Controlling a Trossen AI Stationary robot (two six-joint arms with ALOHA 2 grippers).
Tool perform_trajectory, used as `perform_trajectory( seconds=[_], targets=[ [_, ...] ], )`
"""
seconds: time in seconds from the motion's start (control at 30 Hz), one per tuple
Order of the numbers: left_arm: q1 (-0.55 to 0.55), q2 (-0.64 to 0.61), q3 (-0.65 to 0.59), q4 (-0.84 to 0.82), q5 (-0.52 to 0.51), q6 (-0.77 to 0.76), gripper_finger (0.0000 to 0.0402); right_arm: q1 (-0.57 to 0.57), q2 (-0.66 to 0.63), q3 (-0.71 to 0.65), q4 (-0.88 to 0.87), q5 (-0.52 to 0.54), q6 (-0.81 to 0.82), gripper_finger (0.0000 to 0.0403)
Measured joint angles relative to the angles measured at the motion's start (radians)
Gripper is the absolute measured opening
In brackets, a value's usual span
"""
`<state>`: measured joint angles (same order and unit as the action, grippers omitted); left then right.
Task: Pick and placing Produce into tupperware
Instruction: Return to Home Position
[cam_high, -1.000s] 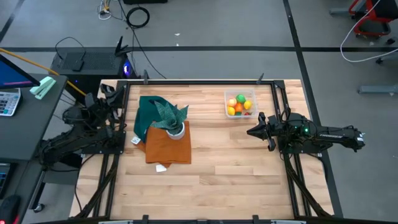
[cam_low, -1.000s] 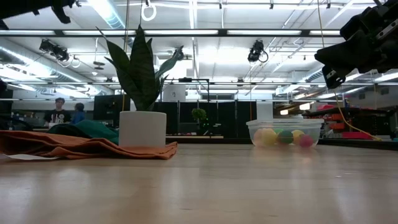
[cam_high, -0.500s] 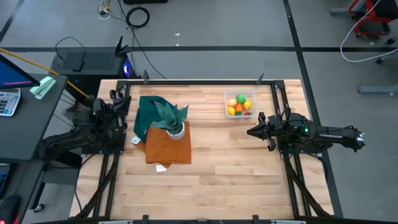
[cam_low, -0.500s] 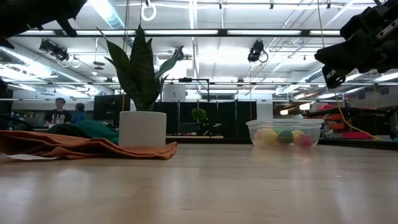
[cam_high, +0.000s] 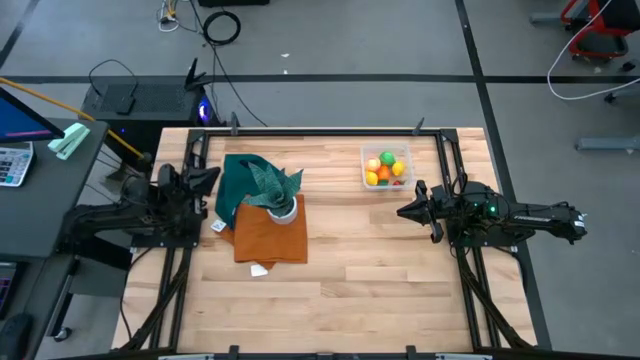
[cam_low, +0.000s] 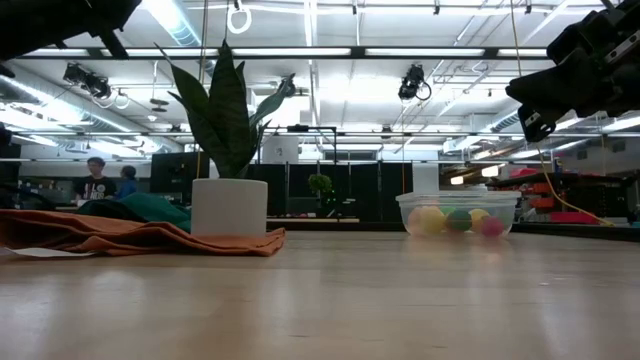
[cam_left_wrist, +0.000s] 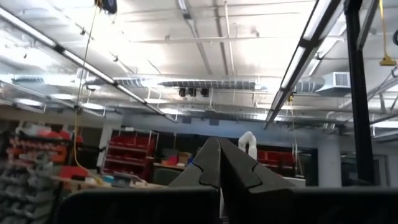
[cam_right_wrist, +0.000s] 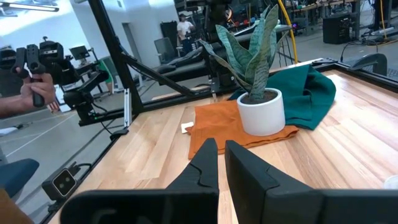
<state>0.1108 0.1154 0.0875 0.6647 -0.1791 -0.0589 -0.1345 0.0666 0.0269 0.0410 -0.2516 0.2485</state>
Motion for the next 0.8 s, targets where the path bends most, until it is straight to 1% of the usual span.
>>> perform_trajectory(
  seconds=[0.17,0.4,0.53,0.6,0.8],
  targets=[
    [-0.055,0.000,-0.005,-0.002,-0.045,0.037,0.0003,0.000,0.000,0.000,0.000,0.000,0.000,0.0000],
    [-0.106,0.000,-0.078,0.073,-0.098,0.048,0.0002,0.000,0.000,0.000,0.000,0.000,0.000,0.0000],
    [-0.110,0.000,-0.078,0.014,-0.073,0.053,0.0002,0.000,0.000,0.000,0.000,0.000,0.000,0.0000],
    [-0.110,0.000,-0.078,-0.042,-0.052,0.046,0.0002,0.000,0.000,0.000,0.000,0.000,0.000,0.0000],
    [-0.109,0.000,-0.078,-0.235,-0.046,-0.026,0.0003,0.000,0.000,0.000,0.000,0.000,0.000,0.0000]
  ],
)
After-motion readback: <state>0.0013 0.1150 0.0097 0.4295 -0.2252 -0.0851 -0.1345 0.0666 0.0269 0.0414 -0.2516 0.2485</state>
